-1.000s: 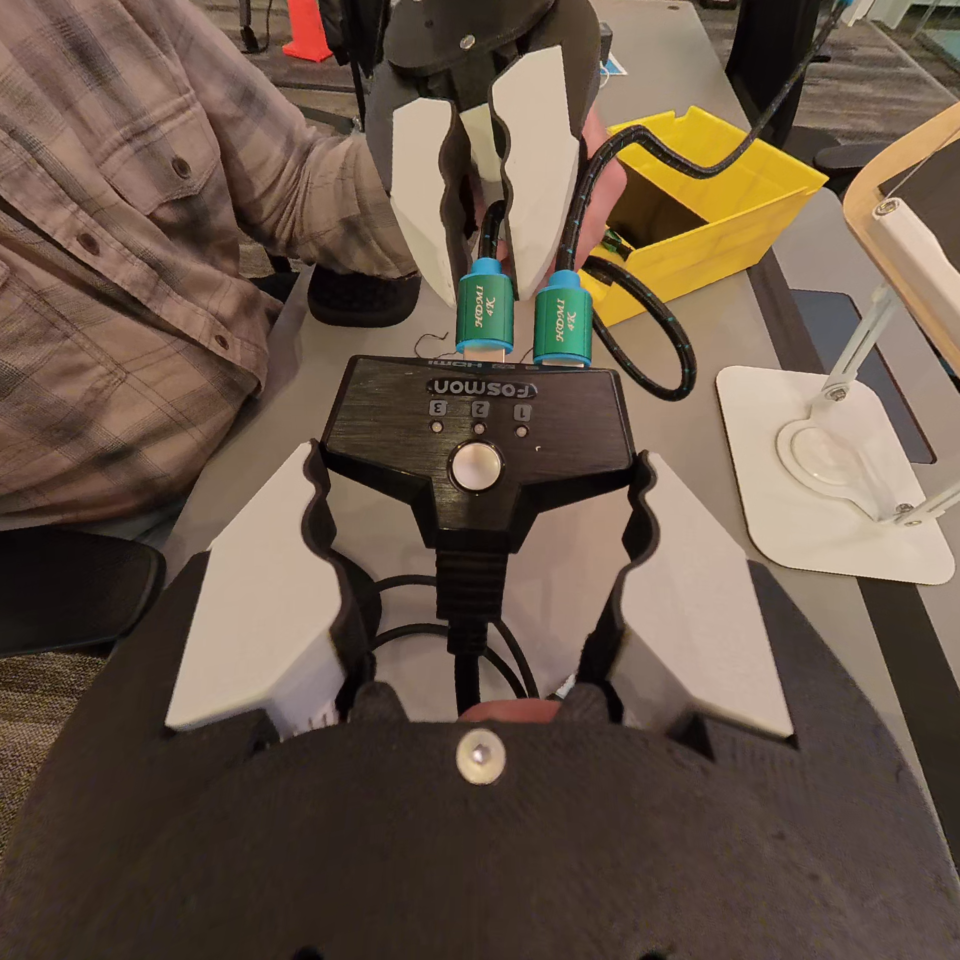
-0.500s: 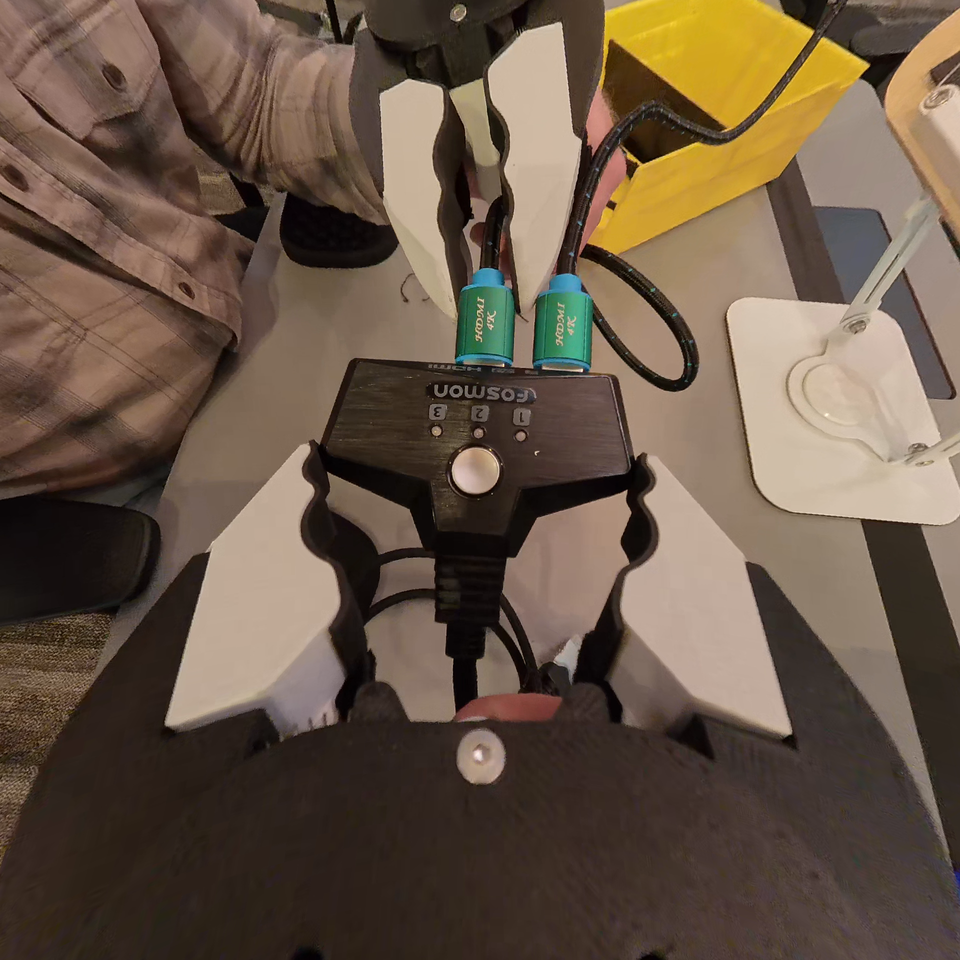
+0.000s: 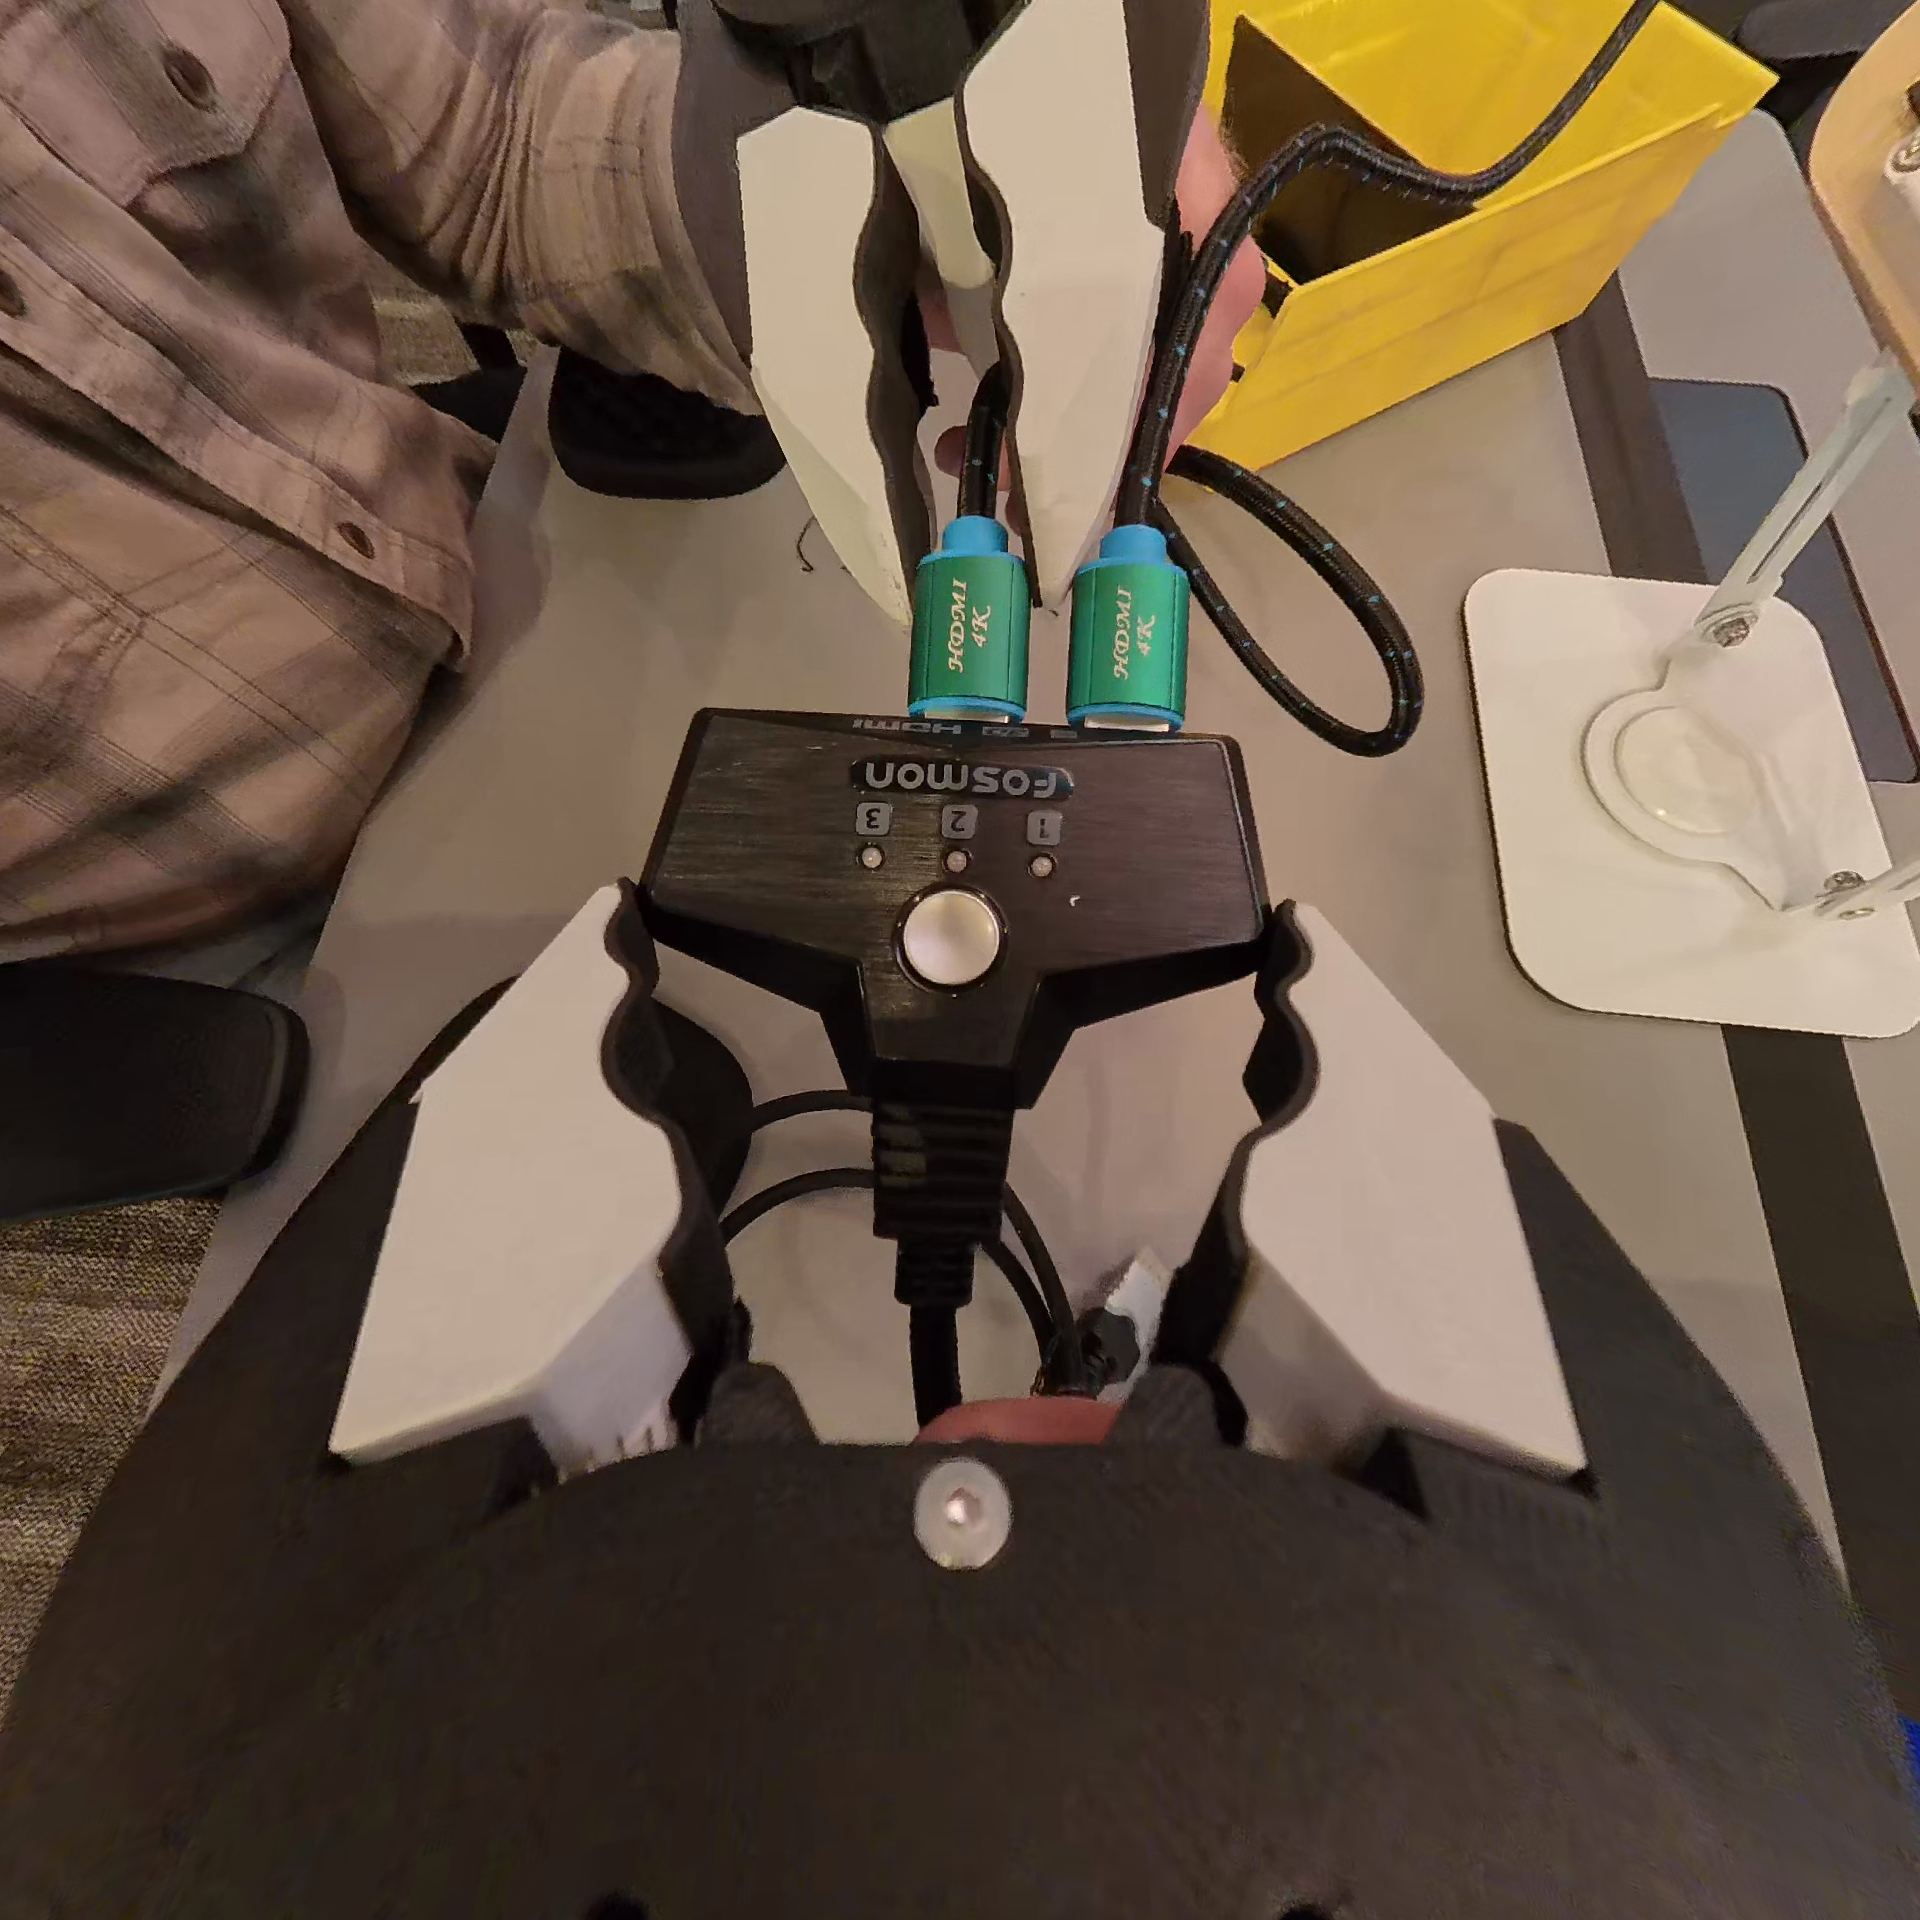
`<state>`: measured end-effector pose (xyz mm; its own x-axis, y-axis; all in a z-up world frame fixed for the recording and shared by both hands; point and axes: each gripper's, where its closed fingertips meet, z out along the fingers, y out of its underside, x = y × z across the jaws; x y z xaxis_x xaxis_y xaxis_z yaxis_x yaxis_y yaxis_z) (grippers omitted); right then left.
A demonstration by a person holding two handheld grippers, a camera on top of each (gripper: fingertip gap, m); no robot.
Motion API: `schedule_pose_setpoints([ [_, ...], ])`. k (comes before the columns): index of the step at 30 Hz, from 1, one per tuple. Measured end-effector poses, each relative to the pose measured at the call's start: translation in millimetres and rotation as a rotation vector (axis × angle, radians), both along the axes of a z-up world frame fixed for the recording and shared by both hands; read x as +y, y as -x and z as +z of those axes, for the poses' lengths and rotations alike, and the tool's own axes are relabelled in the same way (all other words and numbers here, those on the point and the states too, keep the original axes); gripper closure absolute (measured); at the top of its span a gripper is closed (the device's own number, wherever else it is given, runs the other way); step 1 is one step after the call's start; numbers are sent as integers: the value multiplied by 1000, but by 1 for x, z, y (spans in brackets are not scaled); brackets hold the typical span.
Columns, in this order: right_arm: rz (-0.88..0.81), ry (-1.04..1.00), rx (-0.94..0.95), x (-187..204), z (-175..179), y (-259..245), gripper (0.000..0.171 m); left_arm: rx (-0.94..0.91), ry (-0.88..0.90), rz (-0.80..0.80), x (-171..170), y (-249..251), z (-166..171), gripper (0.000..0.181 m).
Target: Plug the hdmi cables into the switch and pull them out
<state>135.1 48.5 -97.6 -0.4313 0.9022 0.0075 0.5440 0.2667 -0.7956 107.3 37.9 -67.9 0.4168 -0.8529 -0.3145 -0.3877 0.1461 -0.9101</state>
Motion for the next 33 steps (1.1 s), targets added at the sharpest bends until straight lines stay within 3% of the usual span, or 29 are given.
schedule_pose_setpoints([
  [9,-41,-1,13,-6,-12,8,58,50,-10,45,-4,10,-16,161],
  [17,-207,-33,-65,-7,-65,22,57,86,30,176,-2,40,-60,152],
  [27,-407,-138,-216,1,-124,24,57,96,66,353,-38,88,-58,137],
  [33,-444,-244,-323,6,-159,23,57,273,113,463,-34,160,-54,134],
])
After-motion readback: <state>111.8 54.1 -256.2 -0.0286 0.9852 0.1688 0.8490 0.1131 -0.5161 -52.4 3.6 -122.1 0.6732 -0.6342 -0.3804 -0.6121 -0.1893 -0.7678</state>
